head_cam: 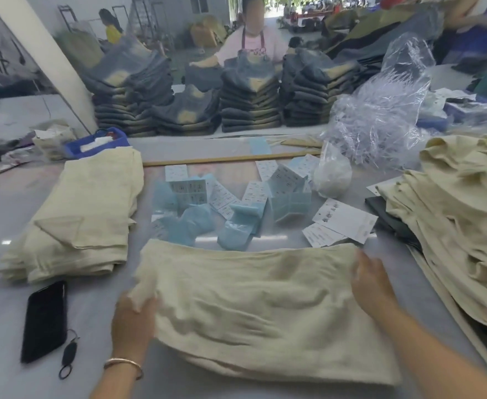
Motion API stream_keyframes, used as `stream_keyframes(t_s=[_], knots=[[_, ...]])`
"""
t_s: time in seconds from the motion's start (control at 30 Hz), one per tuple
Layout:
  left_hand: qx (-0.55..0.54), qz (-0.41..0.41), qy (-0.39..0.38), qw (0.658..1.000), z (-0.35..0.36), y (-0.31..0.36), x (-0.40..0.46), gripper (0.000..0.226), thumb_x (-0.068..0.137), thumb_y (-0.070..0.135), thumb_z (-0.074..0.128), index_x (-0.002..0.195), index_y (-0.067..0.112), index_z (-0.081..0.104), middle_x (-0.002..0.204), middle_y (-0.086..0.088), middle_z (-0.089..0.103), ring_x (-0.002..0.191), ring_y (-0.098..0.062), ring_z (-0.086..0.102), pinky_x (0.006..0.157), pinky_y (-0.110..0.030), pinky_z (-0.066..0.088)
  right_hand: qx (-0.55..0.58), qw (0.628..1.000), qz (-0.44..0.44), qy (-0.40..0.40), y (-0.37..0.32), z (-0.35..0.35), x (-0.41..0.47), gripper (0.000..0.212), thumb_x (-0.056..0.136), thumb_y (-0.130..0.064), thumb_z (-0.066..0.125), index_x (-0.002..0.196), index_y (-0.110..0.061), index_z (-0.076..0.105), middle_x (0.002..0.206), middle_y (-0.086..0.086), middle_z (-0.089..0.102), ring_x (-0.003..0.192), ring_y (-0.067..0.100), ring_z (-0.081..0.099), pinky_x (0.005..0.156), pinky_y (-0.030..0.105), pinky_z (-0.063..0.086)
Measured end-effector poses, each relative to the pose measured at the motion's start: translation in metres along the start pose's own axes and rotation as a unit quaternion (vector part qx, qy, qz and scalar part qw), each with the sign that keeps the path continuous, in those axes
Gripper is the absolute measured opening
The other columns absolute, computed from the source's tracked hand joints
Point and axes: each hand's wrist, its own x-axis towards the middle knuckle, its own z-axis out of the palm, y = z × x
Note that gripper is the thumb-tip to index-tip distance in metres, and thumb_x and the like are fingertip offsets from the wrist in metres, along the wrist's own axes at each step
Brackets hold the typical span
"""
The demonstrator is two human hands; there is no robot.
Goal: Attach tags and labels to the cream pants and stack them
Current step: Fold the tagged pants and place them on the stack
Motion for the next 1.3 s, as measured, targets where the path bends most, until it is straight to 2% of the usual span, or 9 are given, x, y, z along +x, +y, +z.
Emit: stream_keyframes(t_s=[0.07,0.23,0.37,0.57,0.7,0.8,0.97,1.07,1.3], knots=[[0.093,0.163,-0.061,0.98,0.009,-0.007,-0.016,0.046,0.08,0.032,0.054,0.118,0.01,0.068,0.098,-0.016,0.055,0.084,-0.038,0.063,0.069,-0.037,0.049,-0.07,0.997,-0.004,0.021,-0.026,0.005,-0.008,0.063,0.088,-0.012,0.053,0.146,-0.014,0.03,0.14,0.015,0.037,0.123,0.034,0.037,0.098,0.04,0.036],[0.204,0.36,-0.116,0.903,0.026,-0.019,-0.043,0.055,0.043,0.025,0.087,0.096,0.034,0.077,0.11,-0.008,0.05,0.082,-0.034,0.065,0.059,-0.033,0.058,0.214,0.96,-0.168,-0.07,-0.132,0.033,-0.068,0.046,0.087,-0.01,0.066,0.13,-0.013,0.052,0.11,0.002,0.057,0.106,0.021,0.054,0.09,0.031,0.044],[0.219,0.375,-0.132,0.891,0.021,-0.023,-0.055,0.063,0.034,0.032,0.075,0.097,0.036,0.069,0.114,-0.003,0.046,0.093,-0.025,0.048,0.072,-0.033,0.057,0.283,0.917,-0.278,-0.04,-0.192,0.056,-0.106,0.024,0.079,-0.005,0.07,0.098,-0.018,0.065,0.081,-0.007,0.065,0.075,0.009,0.06,0.07,0.02,0.048],[0.055,0.357,-0.272,0.892,-0.002,-0.04,-0.037,0.079,0.06,0.012,0.055,0.132,0.043,0.043,0.138,0.002,0.044,0.123,-0.013,0.037,0.108,-0.027,0.034,0.198,0.943,-0.151,-0.221,-0.23,0.103,-0.125,0.036,0.088,-0.031,0.067,0.063,-0.017,0.044,0.058,-0.004,0.048,0.057,0.012,0.046,0.058,0.028,0.038],[-0.073,0.219,-0.275,0.933,-0.016,-0.037,-0.022,0.039,0.083,0.044,0.053,0.121,0.048,0.044,0.116,0.022,0.055,0.107,0.0,0.054,0.091,-0.027,0.046,0.344,0.898,-0.097,-0.255,-0.23,0.109,-0.123,0.026,0.092,-0.011,0.061,0.069,0.0,0.054,0.062,0.005,0.046,0.061,0.015,0.042,0.058,0.028,0.033],[0.038,0.204,-0.233,0.95,-0.013,-0.025,-0.009,0.067,0.073,0.07,0.051,0.127,0.037,0.033,0.115,0.028,0.04,0.101,0.008,0.047,0.088,-0.021,0.045,0.439,0.851,-0.041,-0.286,-0.225,0.108,-0.127,0.019,0.094,-0.01,0.059,0.079,0.0,0.064,0.067,0.008,0.057,0.062,0.018,0.05,0.061,0.03,0.04],[-0.001,0.156,-0.19,0.969,-0.011,-0.022,0.013,0.035,0.089,0.011,0.054,0.123,0.021,0.052,0.089,0.01,0.063,0.079,-0.017,0.061,0.067,-0.021,0.041,0.517,0.804,0.045,-0.291,-0.213,0.098,-0.125,0.017,0.096,-0.011,0.055,0.092,0.001,0.066,0.077,0.013,0.067,0.067,0.023,0.061,0.059,0.028,0.05],[0.008,0.187,-0.169,0.968,-0.018,-0.036,0.03,0.046,0.083,-0.01,0.048,0.118,0.015,0.064,0.104,0.006,0.065,0.091,-0.013,0.059,0.076,-0.009,0.036,0.561,0.776,0.093,-0.272,-0.207,0.096,-0.124,0.016,0.096,-0.011,0.053,0.091,-0.003,0.066,0.073,0.011,0.066,0.059,0.019,0.062,0.05,0.023,0.048],[0.135,0.191,-0.209,0.949,-0.014,-0.049,0.048,0.049,0.089,0.004,0.047,0.133,0.025,0.057,0.101,-0.002,0.047,0.098,-0.024,0.053,0.082,-0.025,0.043,0.603,0.745,0.103,-0.265,-0.205,0.095,-0.115,0.02,0.098,-0.009,0.048,0.105,0.001,0.064,0.087,0.016,0.068,0.072,0.024,0.063,0.064,0.032,0.05]])
